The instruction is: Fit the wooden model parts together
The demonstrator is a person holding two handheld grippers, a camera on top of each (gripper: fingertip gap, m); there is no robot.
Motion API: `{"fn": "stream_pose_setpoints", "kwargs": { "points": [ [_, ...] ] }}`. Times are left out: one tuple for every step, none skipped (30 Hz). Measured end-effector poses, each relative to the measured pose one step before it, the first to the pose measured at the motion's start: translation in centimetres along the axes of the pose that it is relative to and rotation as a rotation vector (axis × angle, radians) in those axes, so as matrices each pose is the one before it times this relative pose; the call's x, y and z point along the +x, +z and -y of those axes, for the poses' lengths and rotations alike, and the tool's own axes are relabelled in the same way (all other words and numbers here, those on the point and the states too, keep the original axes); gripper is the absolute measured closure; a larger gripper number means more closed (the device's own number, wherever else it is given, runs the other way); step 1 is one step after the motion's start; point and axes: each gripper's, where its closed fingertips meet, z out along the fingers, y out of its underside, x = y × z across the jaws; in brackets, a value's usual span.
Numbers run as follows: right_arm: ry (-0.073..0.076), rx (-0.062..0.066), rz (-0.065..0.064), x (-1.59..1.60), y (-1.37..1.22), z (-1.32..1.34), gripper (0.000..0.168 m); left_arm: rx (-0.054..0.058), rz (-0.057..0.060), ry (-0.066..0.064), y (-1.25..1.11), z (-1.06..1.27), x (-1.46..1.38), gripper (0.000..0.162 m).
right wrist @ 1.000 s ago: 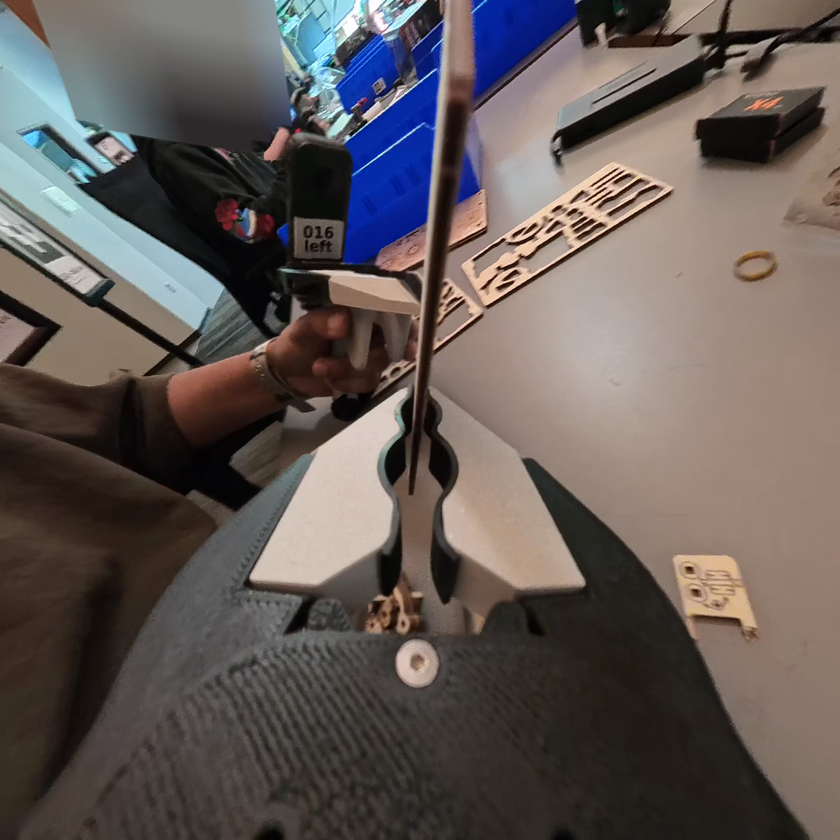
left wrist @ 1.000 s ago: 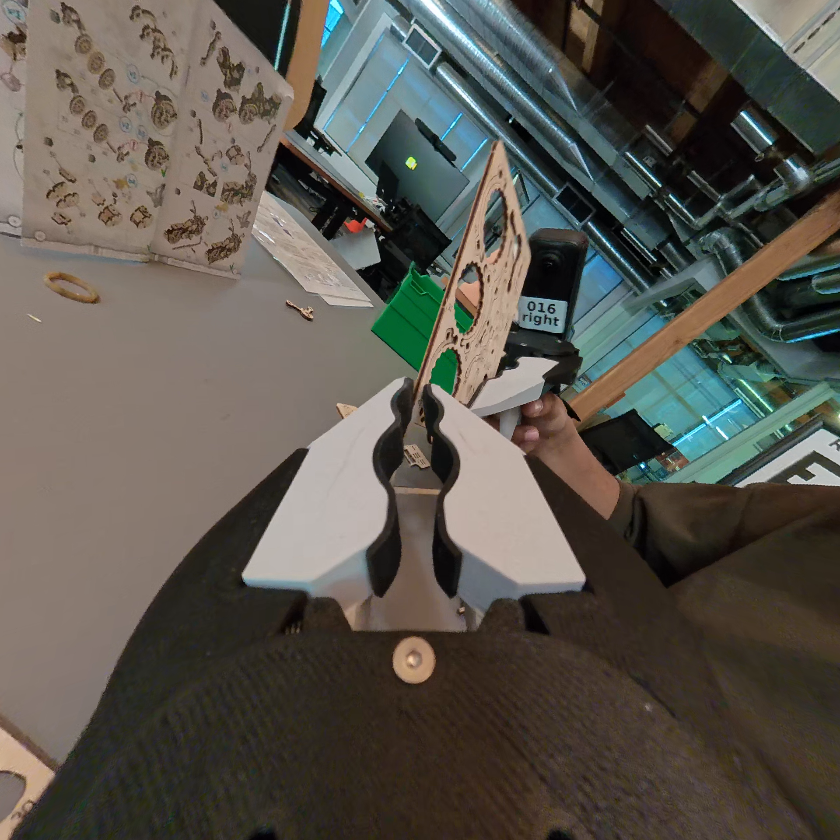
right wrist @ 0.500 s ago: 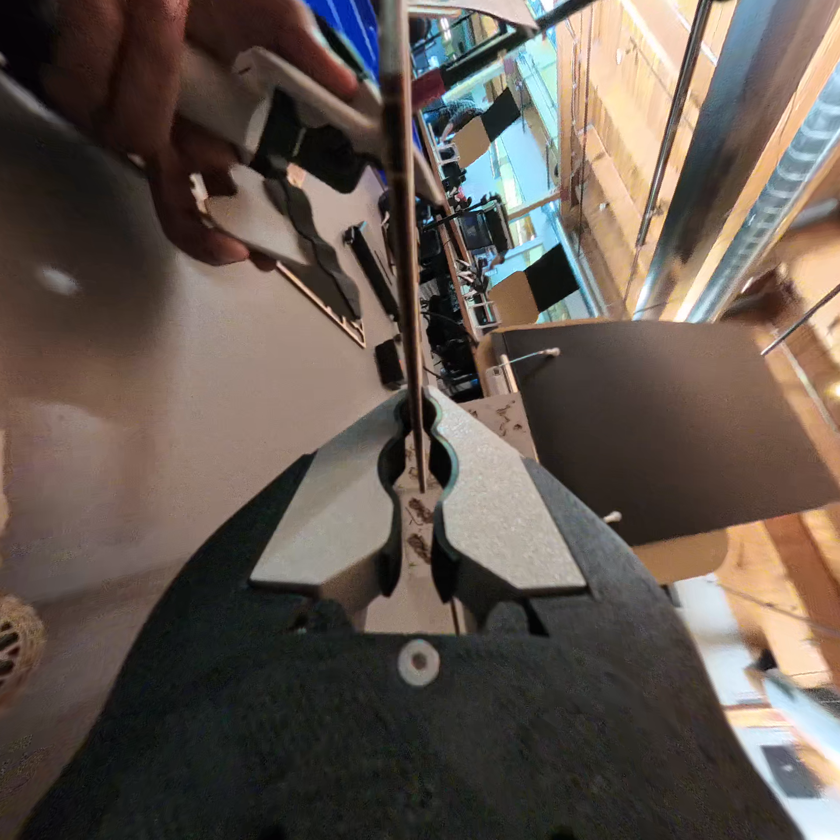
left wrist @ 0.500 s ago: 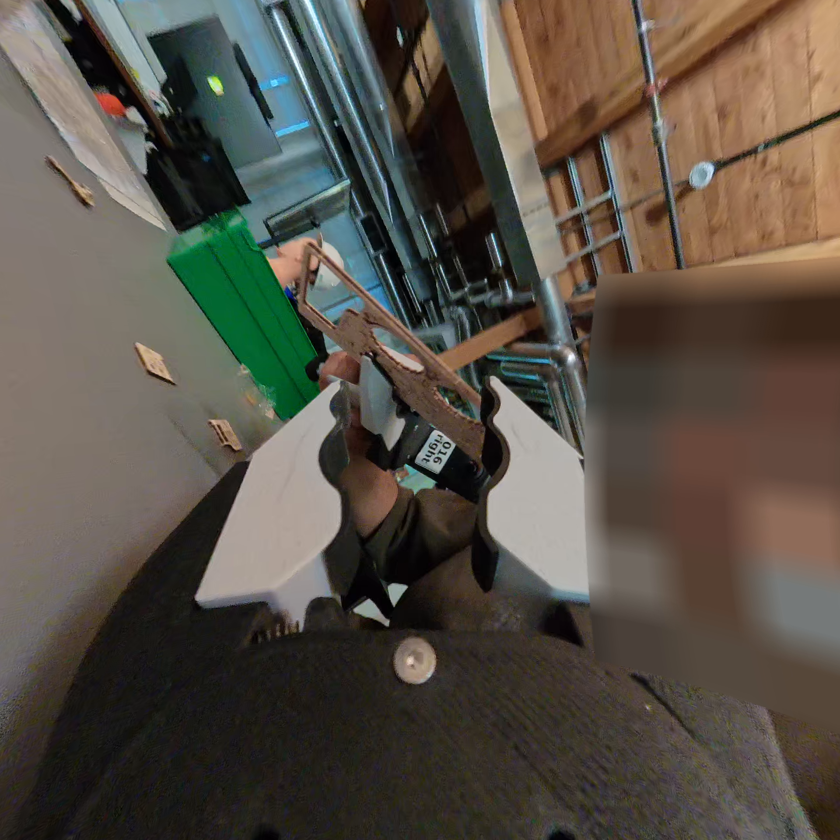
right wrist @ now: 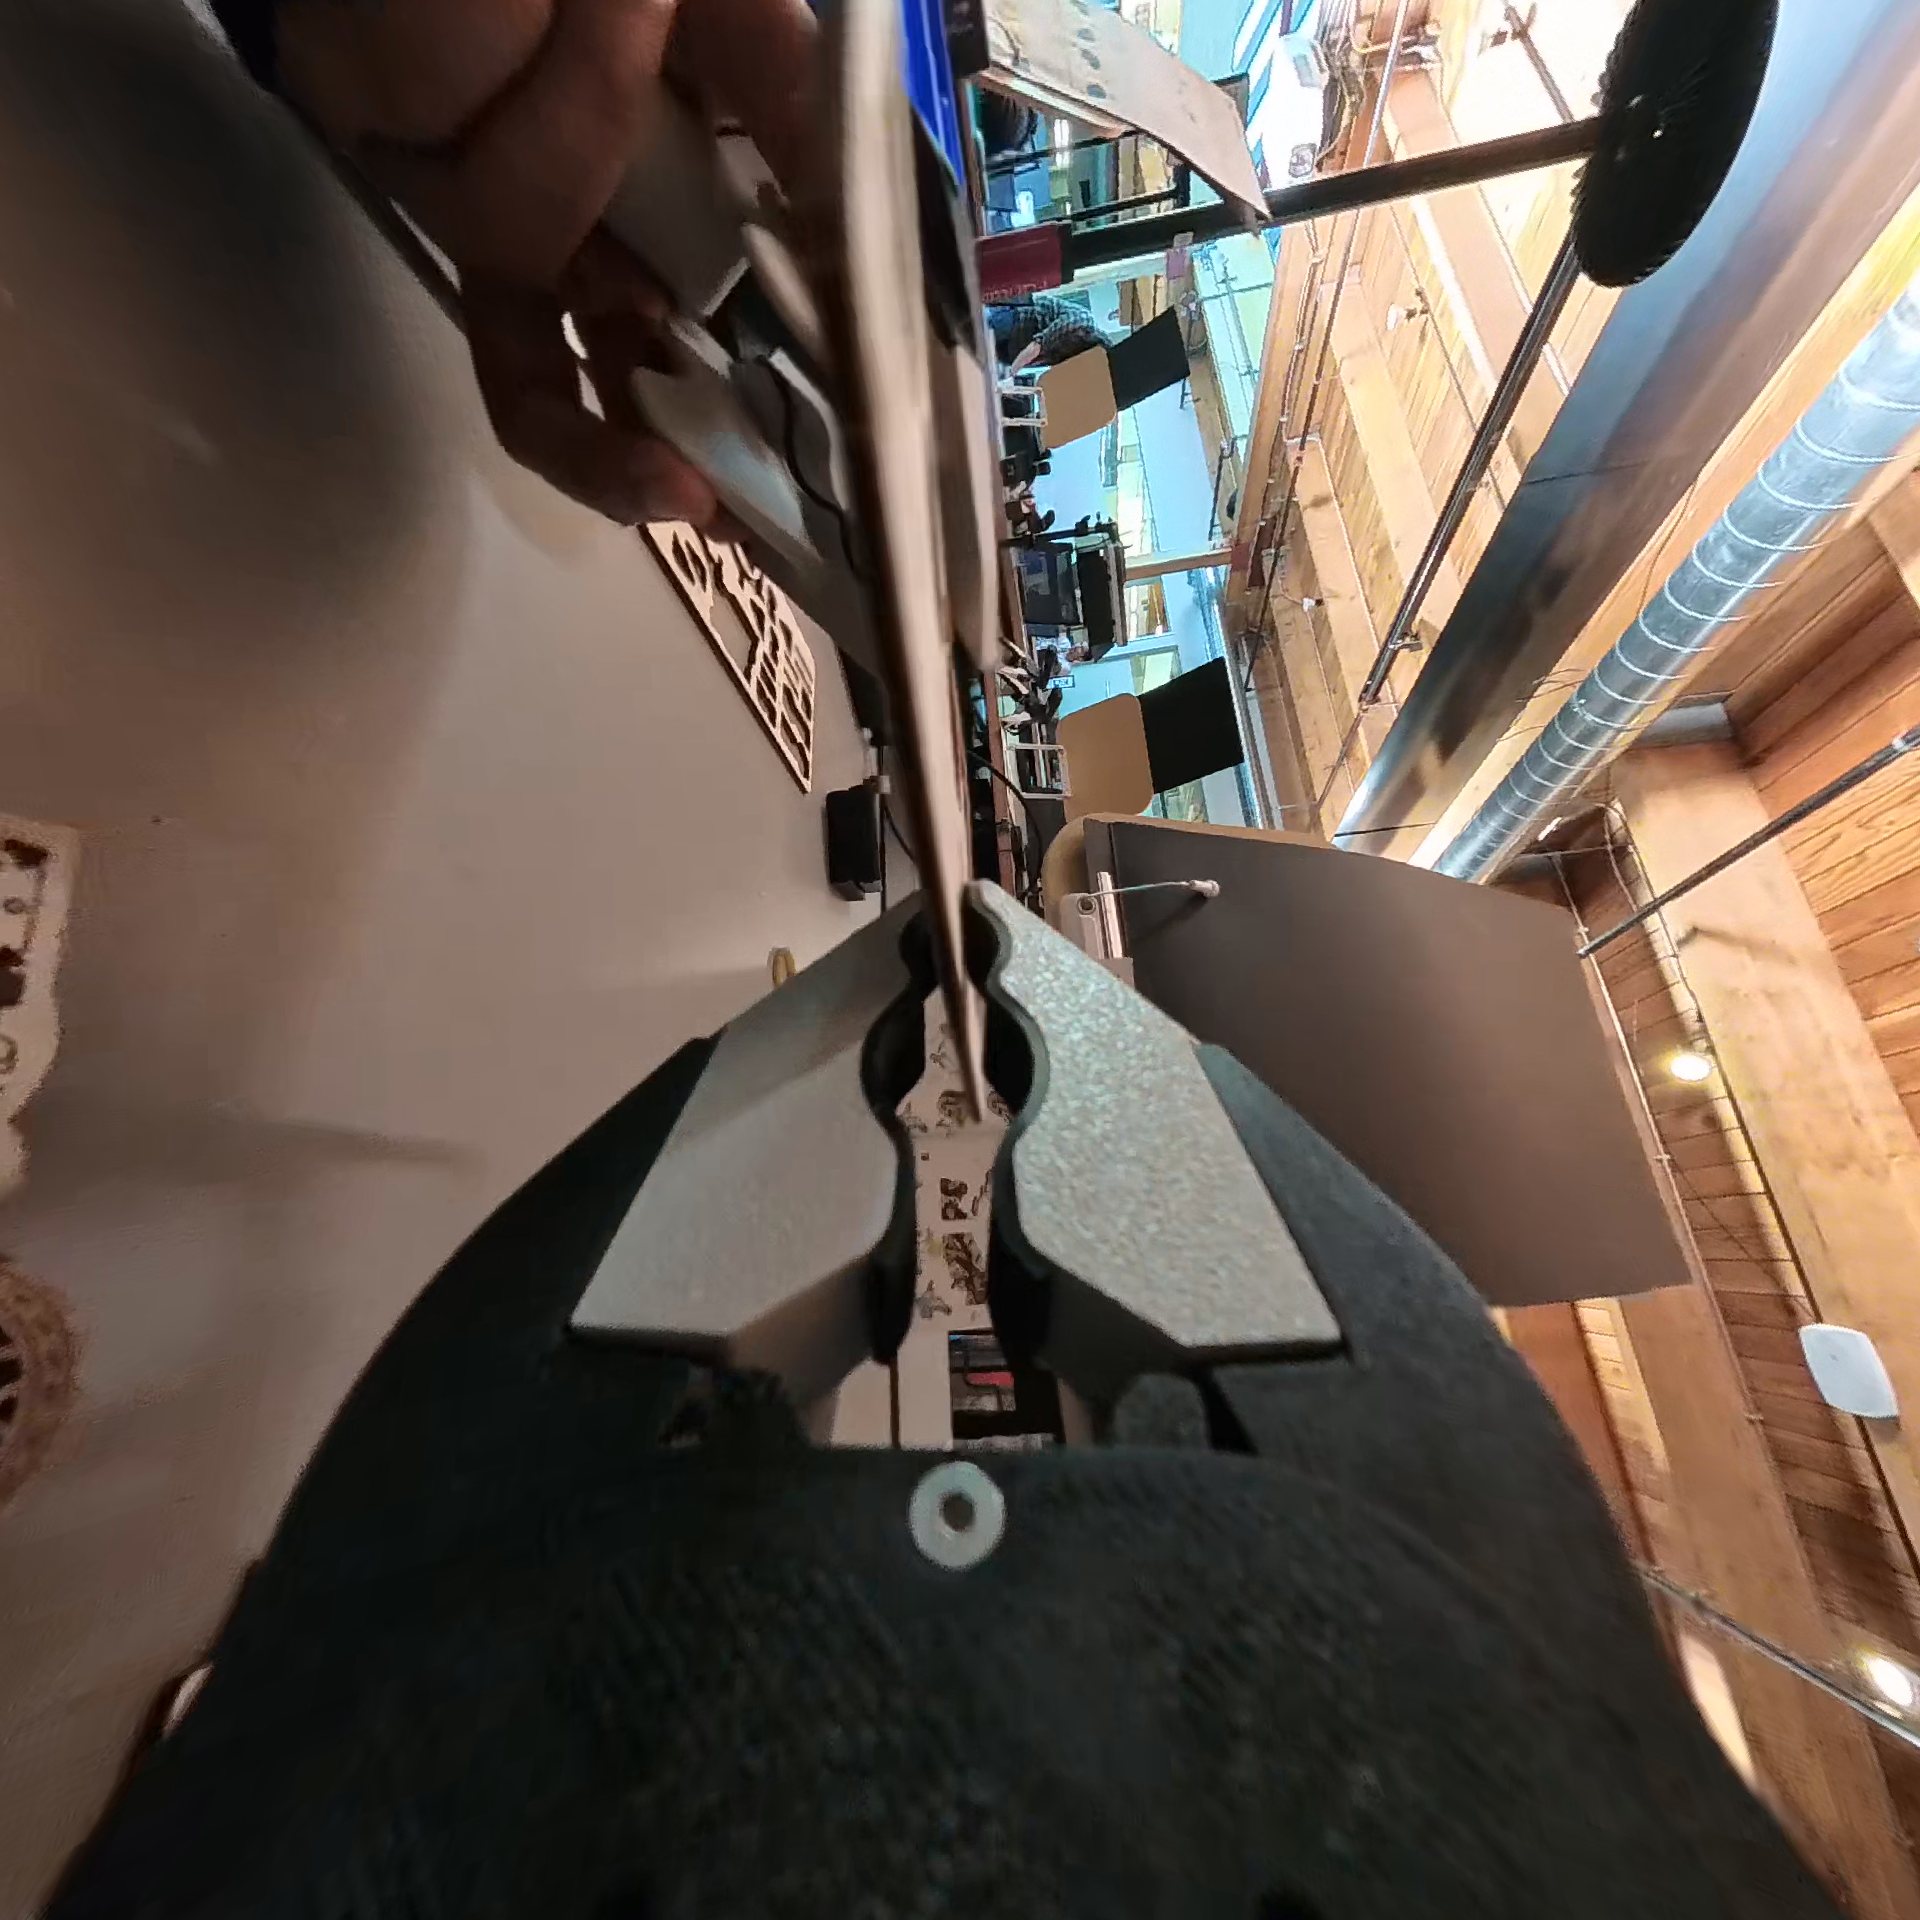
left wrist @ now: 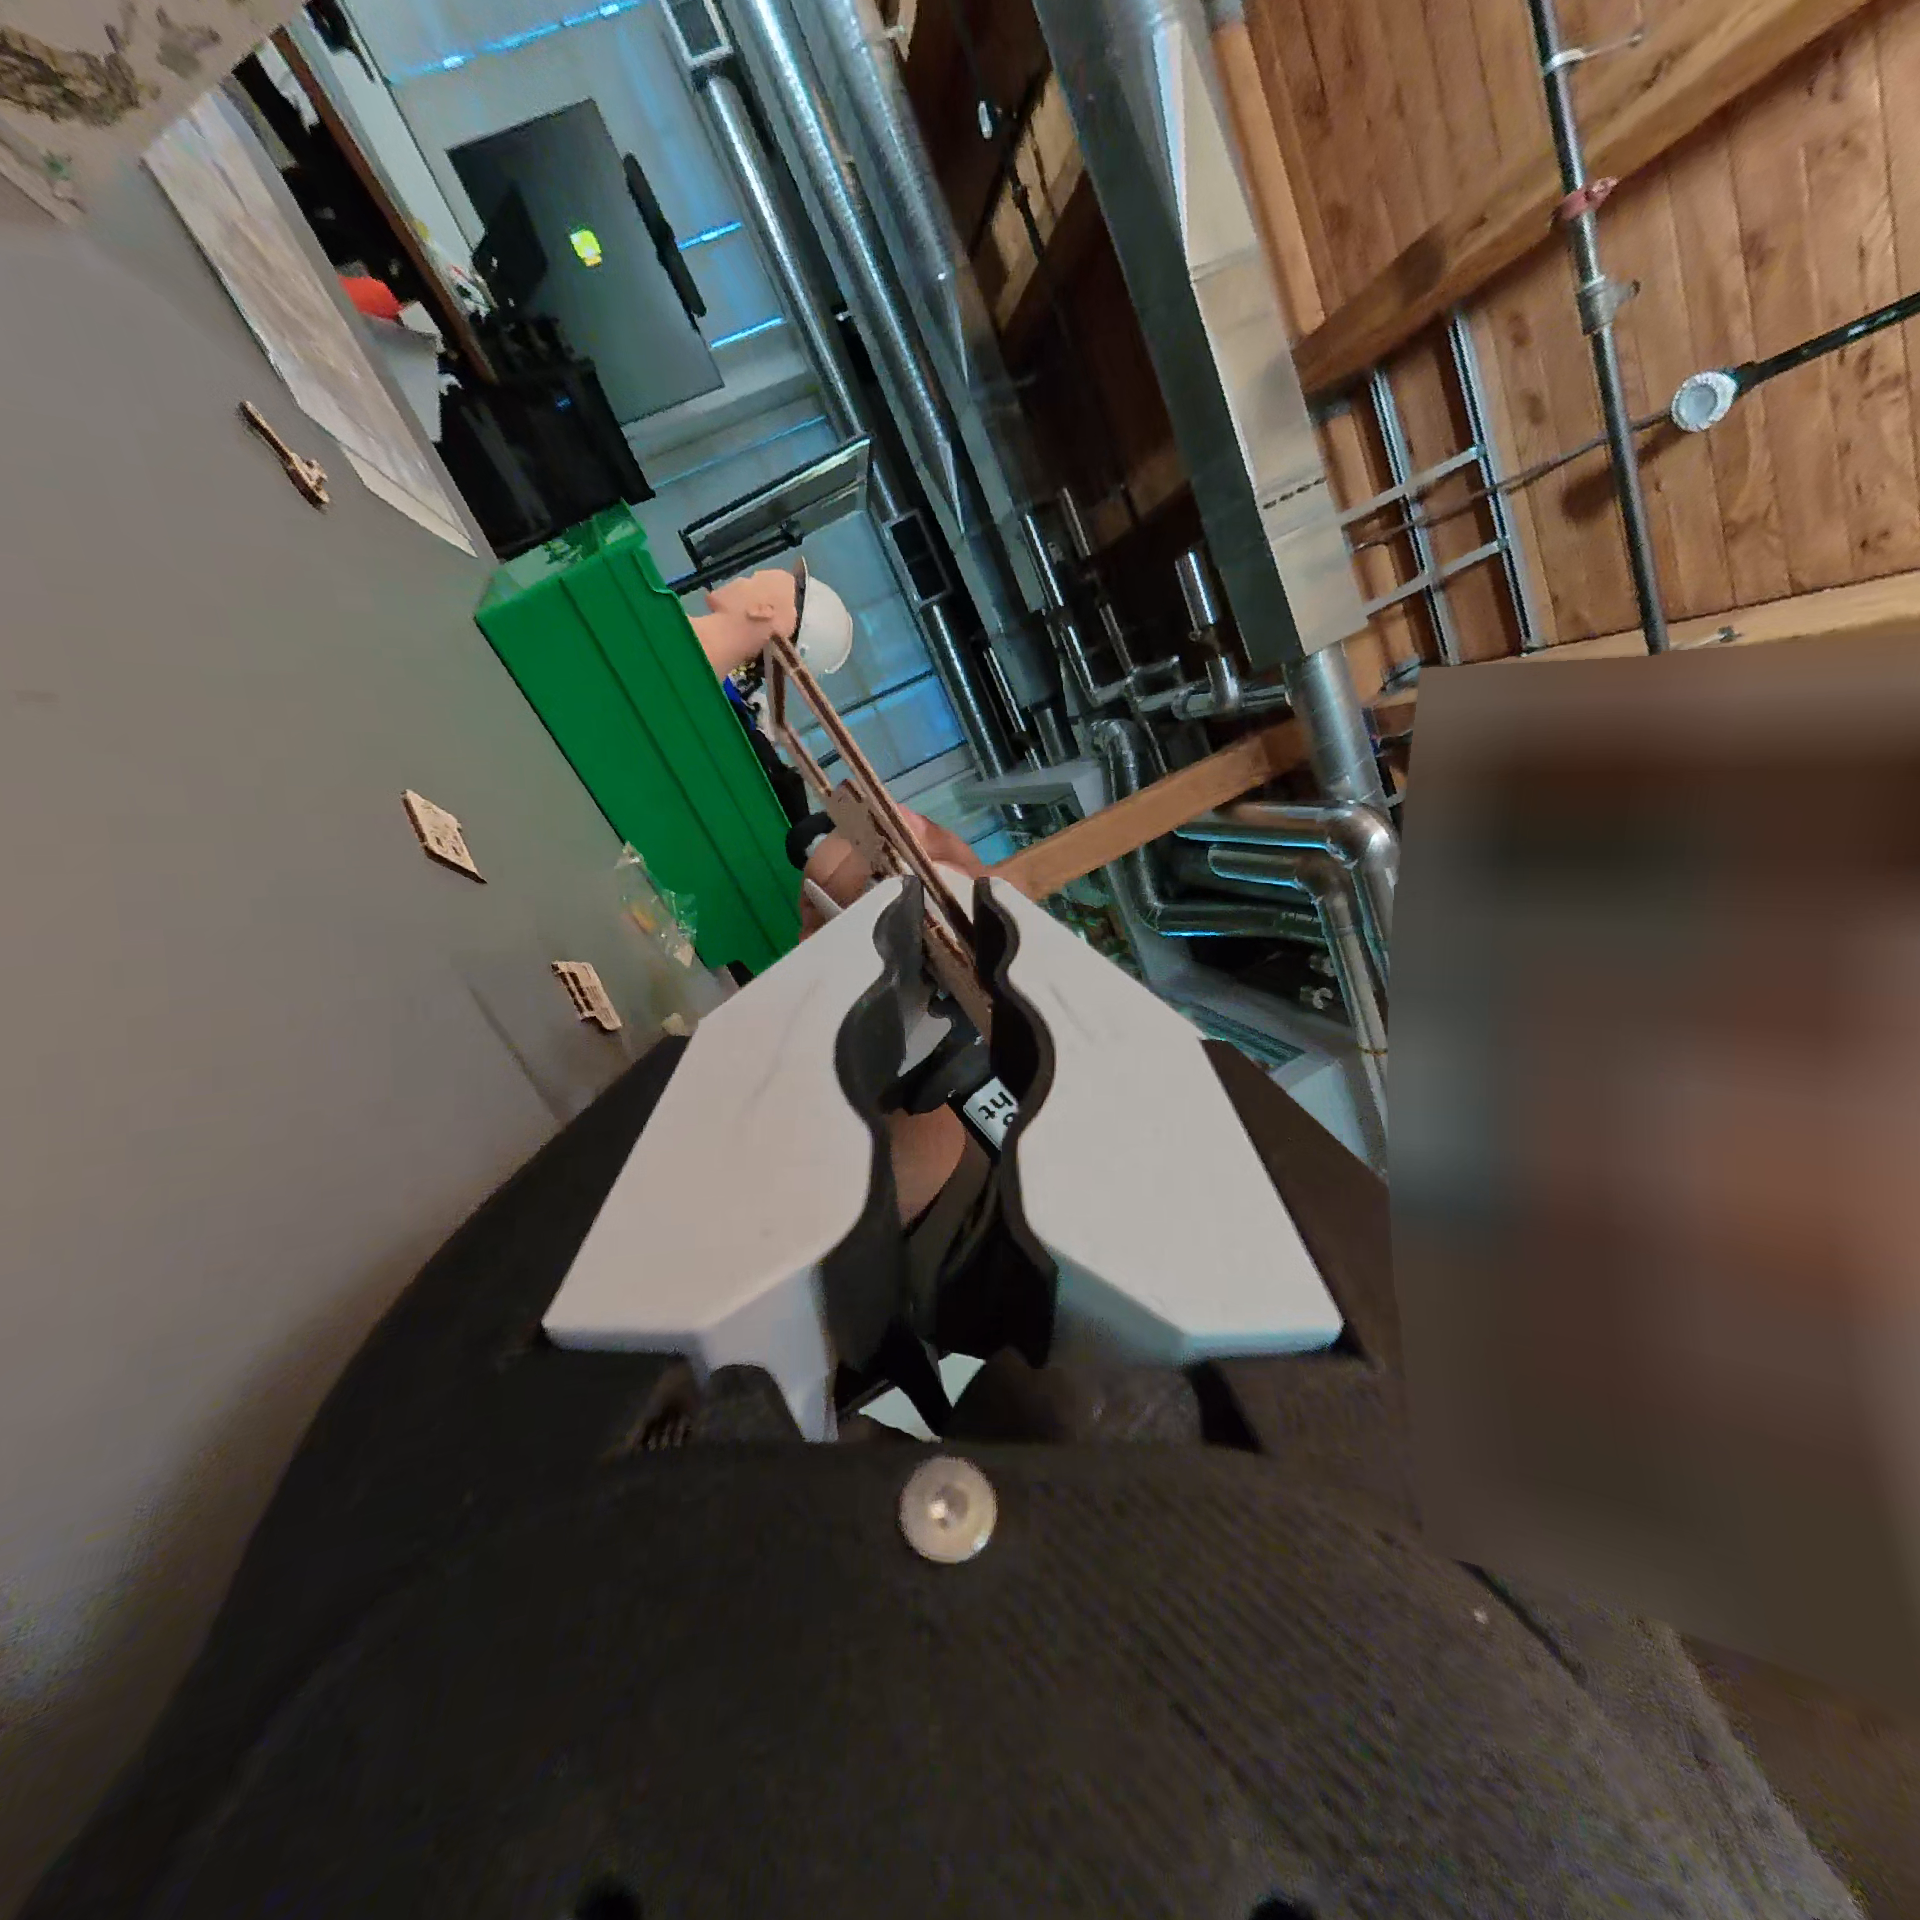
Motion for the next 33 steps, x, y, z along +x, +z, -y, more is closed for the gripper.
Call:
{"fn": "stream_pose_setpoints", "kwargs": {
  "points": [
    [0.0183,0.0008,-0.0034,0.106,-0.002,-0.07,0.164,-0.0005,0.0091,0.0125,0.02,0.03,-0.034,0.157],
    [0.0274,0.0017,0.0042,0.034,-0.009,-0.027,0.157,0.0052,0.0116,0.0203,0.041,0.111,-0.001,0.159],
    [0.0353,0.0054,0.0052,0.035,-0.025,0.086,0.151,0.0114,0.0151,0.0229,0.04,0.174,0.004,0.161],
    [0.0402,0.0002,0.0094,0.022,-0.012,0.008,0.144,0.0111,0.0059,0.0225,0.029,0.143,0.106,0.161],
    [0.0452,-0.0087,0.007,0.101,0.053,-0.166,0.137,0.018,0.0035,0.0135,-0.034,0.245,0.118,0.162],
    [0.0497,-0.0103,0.0105,0.07,0.088,-0.256,0.132,0.0252,0.0046,0.0081,-0.113,0.365,0.054,0.162],
    [0.0526,-0.0134,0.0151,0.052,0.094,-0.324,0.126,0.0238,0.0061,0.0085,-0.134,0.362,0.018,0.162],
    [0.0589,-0.0126,0.0095,0.177,0.091,-0.331,0.121,0.0255,0.0092,0.0134,-0.167,0.407,-0.036,0.162],
    [0.0678,-0.0049,0.0116,0.194,0.048,-0.206,0.117,0.0278,0.0058,0.0147,-0.192,0.46,-0.001,0.162],
    [0.0771,-0.0012,0.0143,0.21,0.002,-0.141,0.117,0.0288,-0.0034,0.0099,-0.203,0.496,0.102,0.162],
    [0.086,0.002,0.0117,0.312,-0.015,-0.082,0.119,0.0372,-0.011,0.0057,-0.254,0.635,0.189,0.162],
    [0.0949,0.0042,0.0074,0.424,-0.029,-0.06,0.119,0.0442,-0.0068,-0.0008,-0.325,0.76,0.138,0.162],
    [0.1026,-0.0014,0.005,0.504,-0.043,-0.127,0.123,0.0356,-0.0004,0.0022,-0.337,0.67,0.023,0.162],
    [0.1091,-0.0114,0.0169,0.325,-0.049,-0.227,0.123,0.0311,-0.0047,0.0076,-0.288,0.604,0.103,0.162],
    [0.1204,-0.0124,0.0278,0.077,-0.084,-0.169,0.119,0.0205,-0.0071,0.0003,-0.2,0.431,0.123,0.162],
    [0.1349,-0.0055,0.0345,-0.217,-0.083,-0.081,0.117,0.0021,-0.0098,-0.0099,-0.037,0.103,0.158,0.162],
    [0.1417,0.0118,0.0564,-0.746,-0.102,0.069,0.114,-0.0041,-0.0157,-0.0025,0.082,-0.132,0.287,0.162],
    [0.1362,0.0209,0.0514,-0.811,-0.08,0.025,0.116,-0.0085,-0.0082,0.0016,0.194,-0.352,0.192,0.162],
    [0.1151,0.0204,0.0351,-0.563,-0.066,-0.11,0.114,-0.0065,-0.0072,-0.0014,0.229,-0.406,0.159,0.162],
    [0.0941,0.0215,0.041,-0.601,-0.107,-0.067,0.113,-0.0031,-0.0105,-0.0077,0.229,-0.38,0.173,0.162],
    [0.0786,0.0201,0.0417,-0.587,-0.16,0.007,0.115,0.0023,-0.0032,-0.0075,0.182,-0.302,0.067,0.162],
    [0.07,0.0229,0.0277,-0.394,-0.162,0.14,0.117,0.0094,0.0003,-0.0032,0.083,-0.116,0.039,0.162],
    [0.0605,0.024,0.0241,-0.351,-0.108,0.194,0.118,0.0051,0.0032,0.0066,0.035,-0.083,0.026,0.162],
    [0.05,0.0188,0.0257,-0.406,-0.027,0.145,0.117,0.0014,0.0046,0.0171,0.046,-0.11,0.074,0.162],
    [0.0363,0.0063,0.0245,-0.429,0.08,-0.045,0.117,-0.0109,0.0097,0.0168,0.118,-0.268,0.017,0.162],
    [0.0195,-0.0069,0.0176,-0.325,0.147,-0.243,0.116,-0.0154,0.0111,0.0199,0.154,-0.313,-0.016,0.162],
    [0.0043,-0.0131,0.0103,-0.221,0.182,-0.33,0.116,-0.0083,0.0018,0.0162,0.115,-0.228,0.093,0.162],
    [-0.0055,-0.0177,0.004,-0.11,0.194,-0.411,0.118,-0.0046,-0.0027,0.0021,0.108,-0.184,0.11,0.162],
    [-0.0165,-0.0212,-0.0047,0.053,0.153,-0.418,0.127,-0.0001,-0.0141,-0.0083,0.112,-0.14,0.243,0.162],
    [-0.024,-0.017,-0.0219,0.303,0.069,-0.283,0.139,0.0008,-0.0141,-0.014,0.126,-0.161,0.218,0.162],
    [-0.028,-0.011,-0.0139,0.193,-0.035,-0.16,0.157,-0.0018,-0.0035,-0.0087,0.114,-0.233,0.04,0.162],
    [-0.016,-0.007,0.0115,-0.133,-0.104,-0.059,0.161,-0.0051,0.0019,-0.0015,0.105,-0.268,-0.064,0.162],
    [0.0053,-0.0028,0.0348,-0.359,-0.168,0.038,0.164,0.0021,0.0032,-0.0008,0.037,-0.077,-0.106,0.162]
  ]
}}
